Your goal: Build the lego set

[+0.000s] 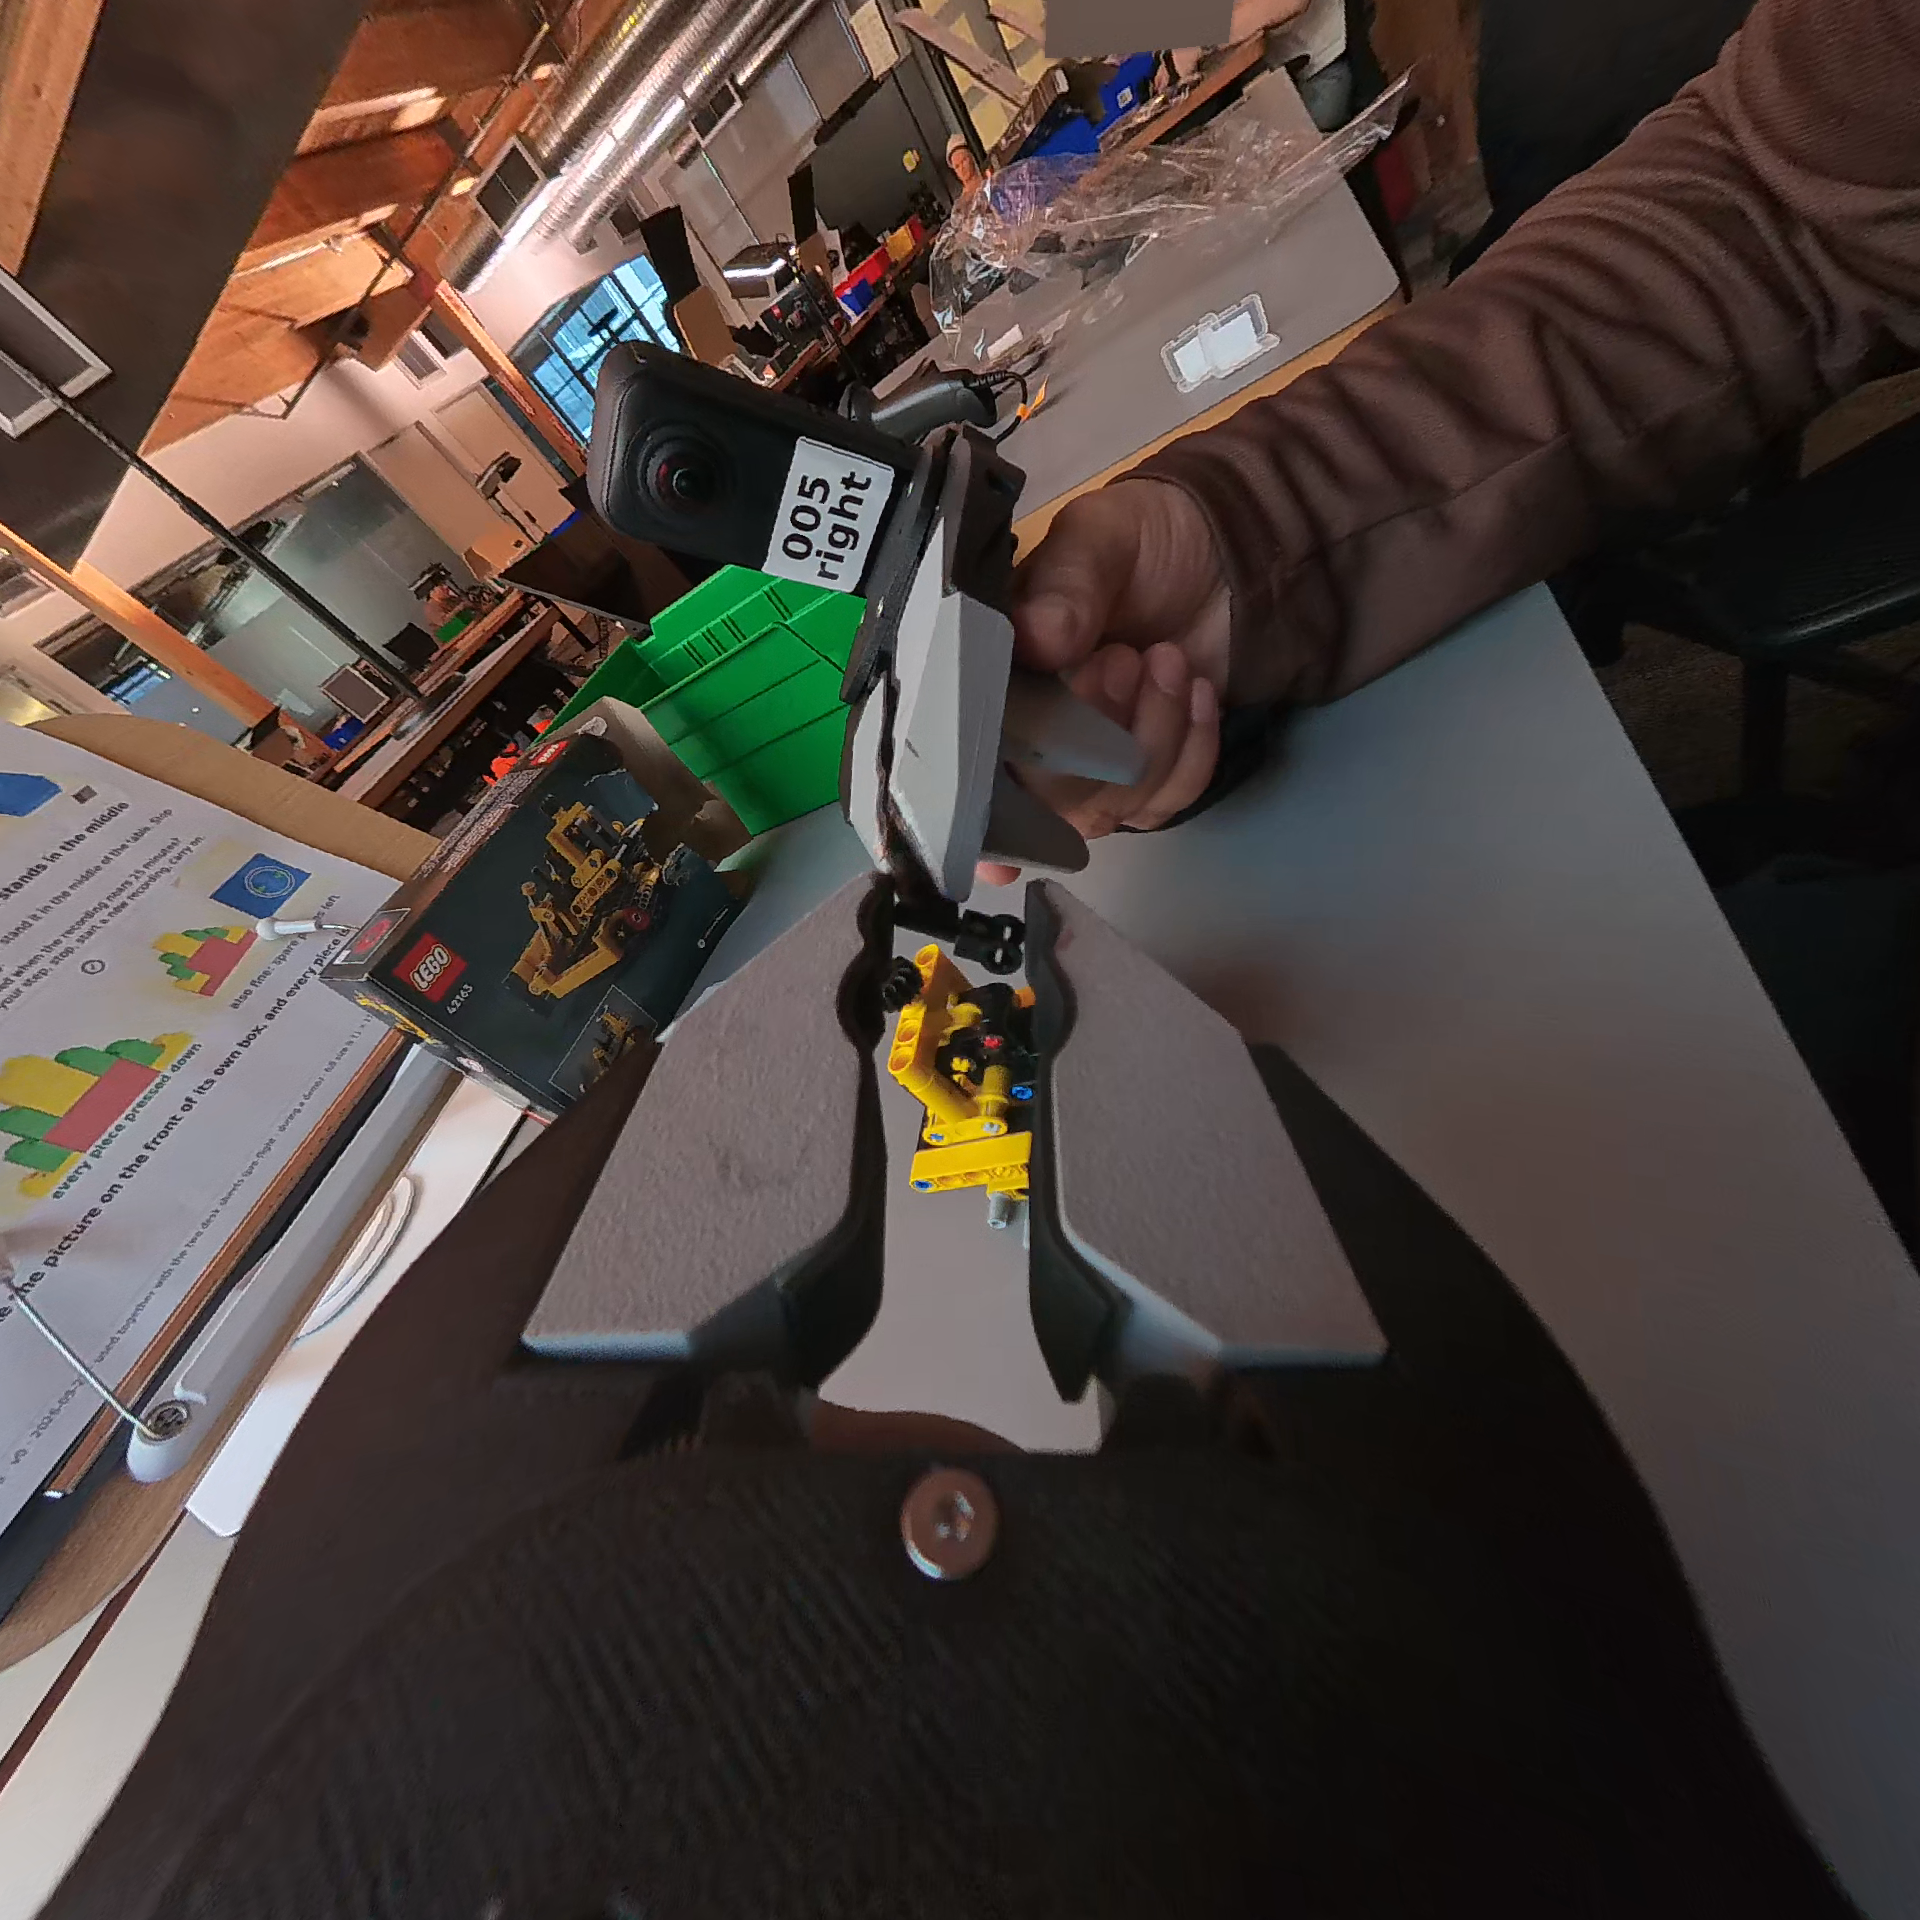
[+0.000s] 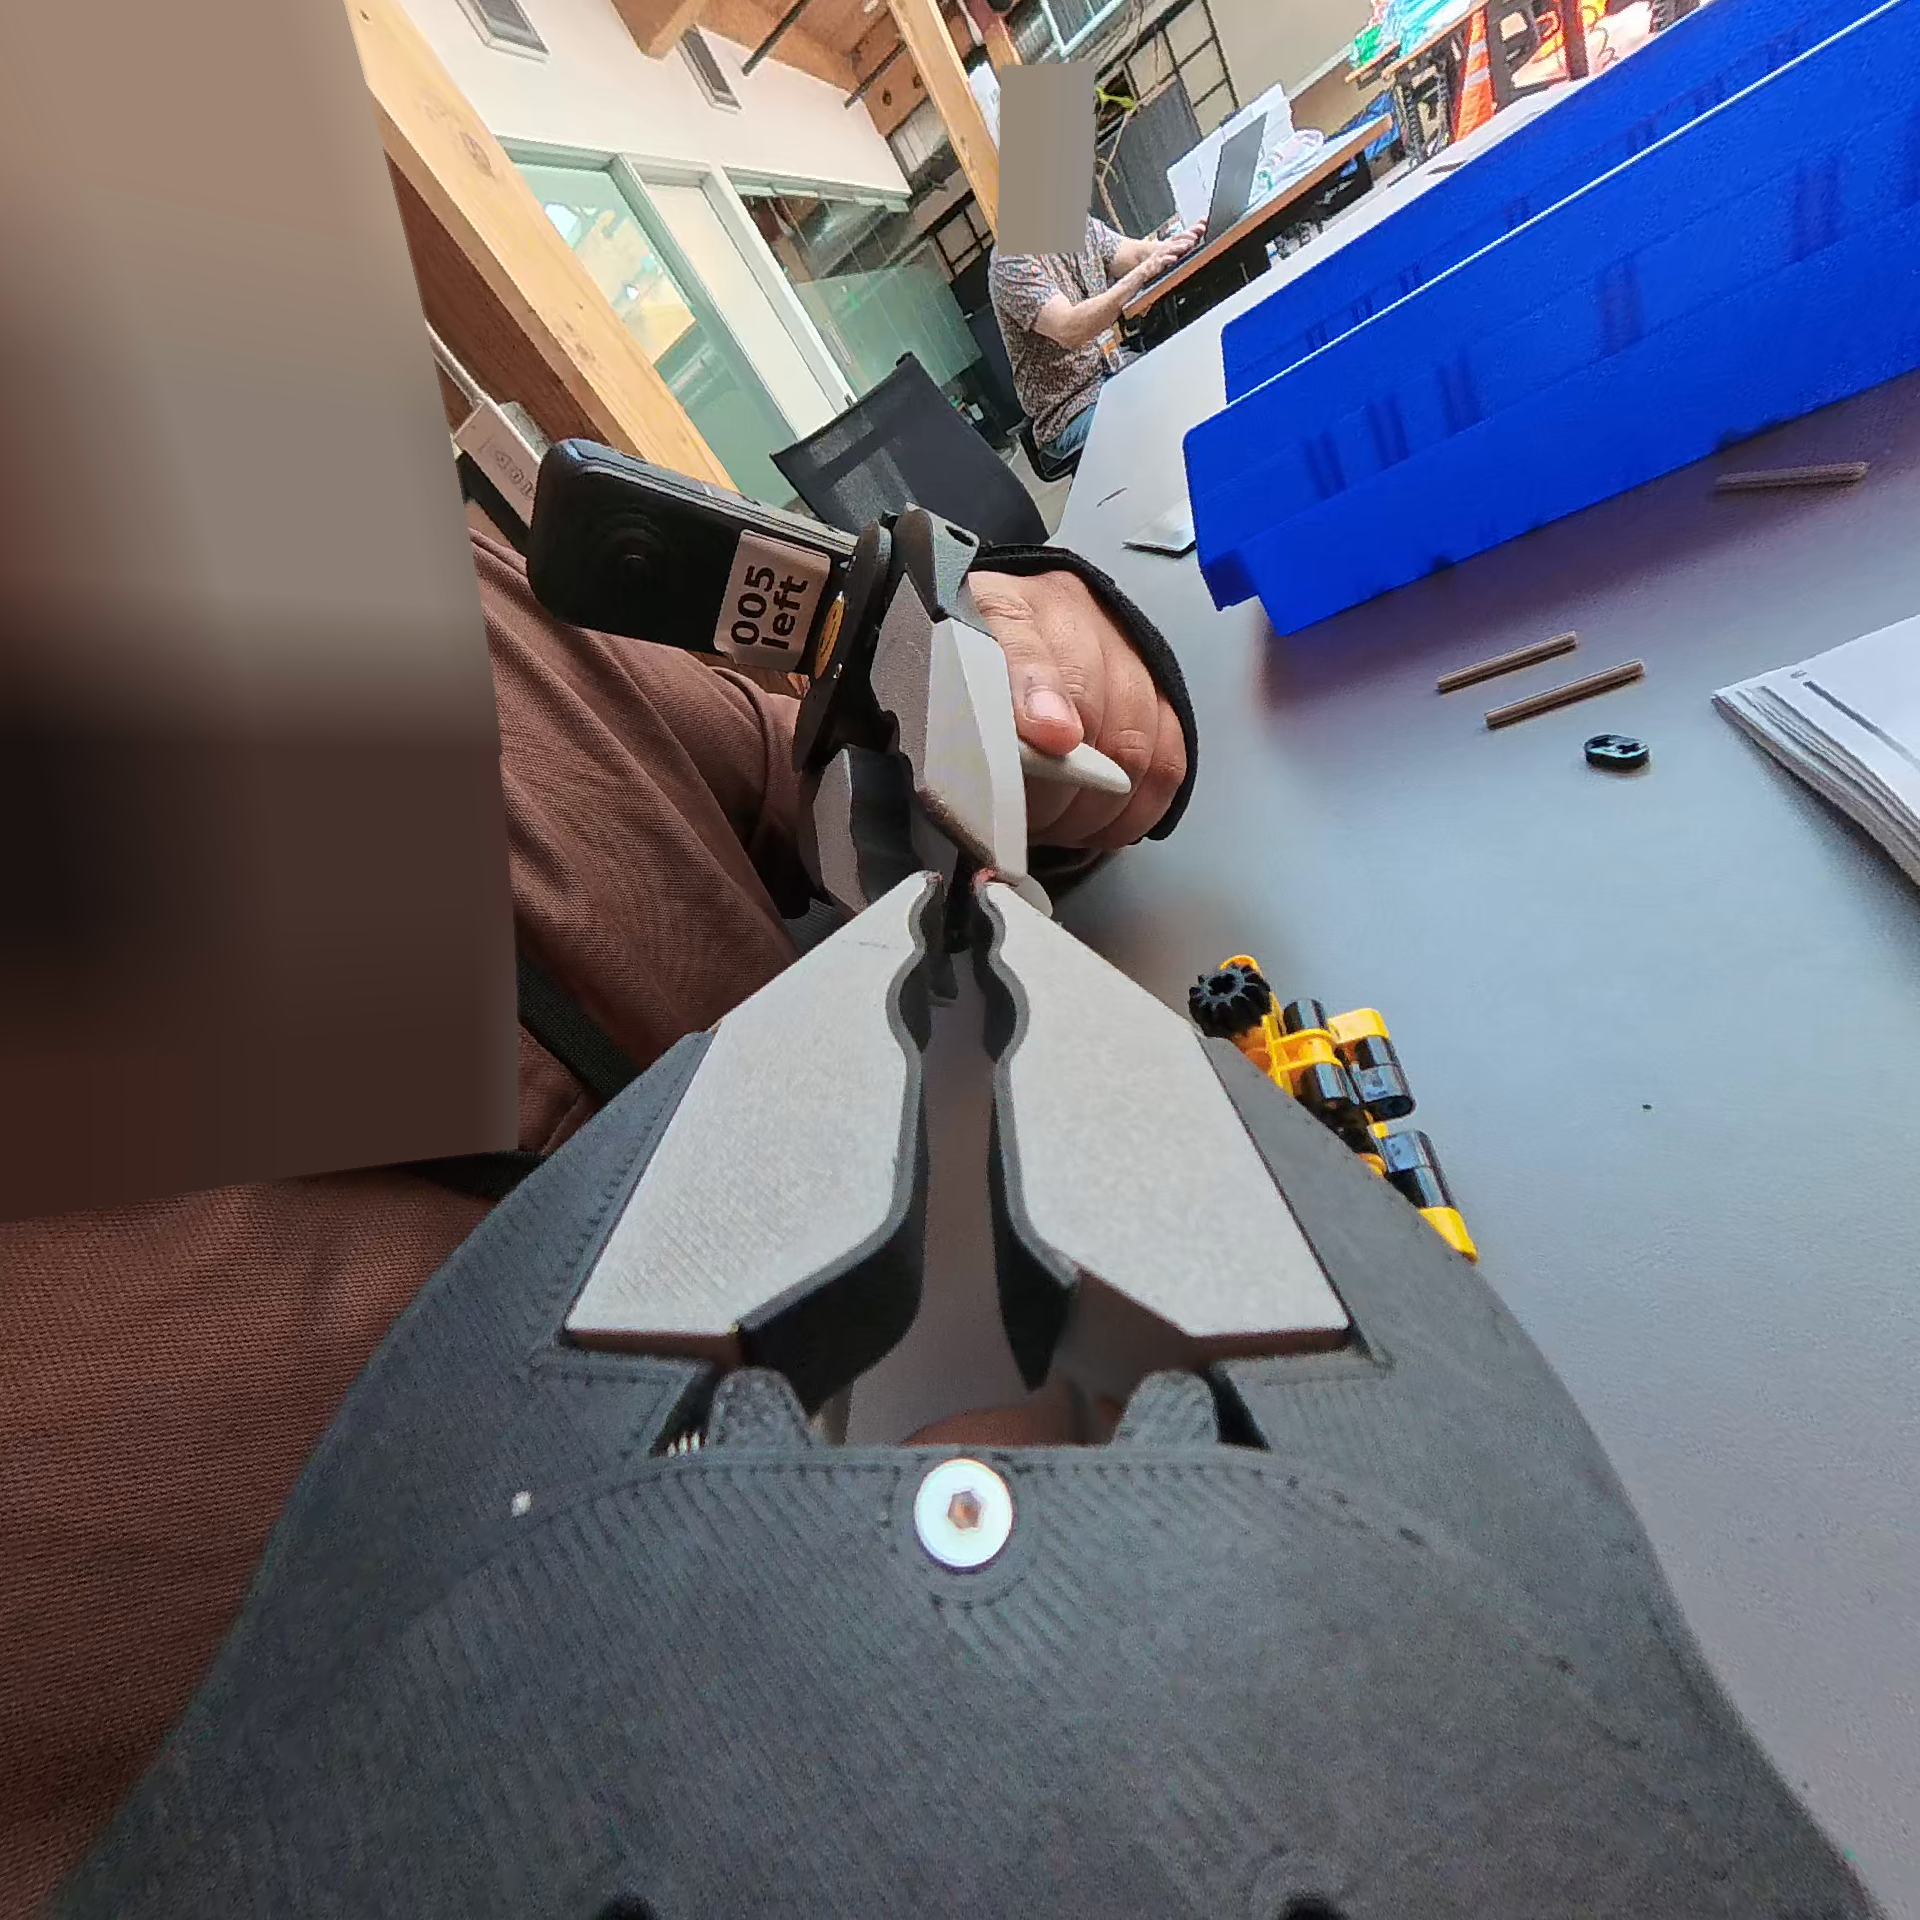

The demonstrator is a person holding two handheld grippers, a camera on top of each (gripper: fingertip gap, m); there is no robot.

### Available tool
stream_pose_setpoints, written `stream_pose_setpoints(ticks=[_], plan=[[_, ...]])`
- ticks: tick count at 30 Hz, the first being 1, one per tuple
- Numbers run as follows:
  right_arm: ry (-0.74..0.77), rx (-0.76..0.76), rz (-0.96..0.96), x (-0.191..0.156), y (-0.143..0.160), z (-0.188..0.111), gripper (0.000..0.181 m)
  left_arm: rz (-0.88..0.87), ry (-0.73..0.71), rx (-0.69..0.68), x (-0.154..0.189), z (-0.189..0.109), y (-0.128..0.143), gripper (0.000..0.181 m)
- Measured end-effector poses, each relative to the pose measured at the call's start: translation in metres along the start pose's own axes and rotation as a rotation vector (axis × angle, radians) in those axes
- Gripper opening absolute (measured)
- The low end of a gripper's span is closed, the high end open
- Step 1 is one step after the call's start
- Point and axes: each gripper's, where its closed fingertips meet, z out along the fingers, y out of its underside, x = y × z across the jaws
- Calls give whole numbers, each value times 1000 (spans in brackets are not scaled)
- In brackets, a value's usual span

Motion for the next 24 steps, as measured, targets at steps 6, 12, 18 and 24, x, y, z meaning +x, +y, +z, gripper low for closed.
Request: stream_pose_setpoints(ticks=[6,12,18,24], plan=[[11,-7,-14,1,0,0,1,7,-4,-5,0,0,1,22],[15,-15,-25,1,2,0,3,9,-2,-10,0,1,1,22],[19,-26,-33,1,3,1,4,20,-4,-5,1,1,0,22],[10,-24,-34,1,3,2,3,30,-4,-7,2,0,-1,22]])
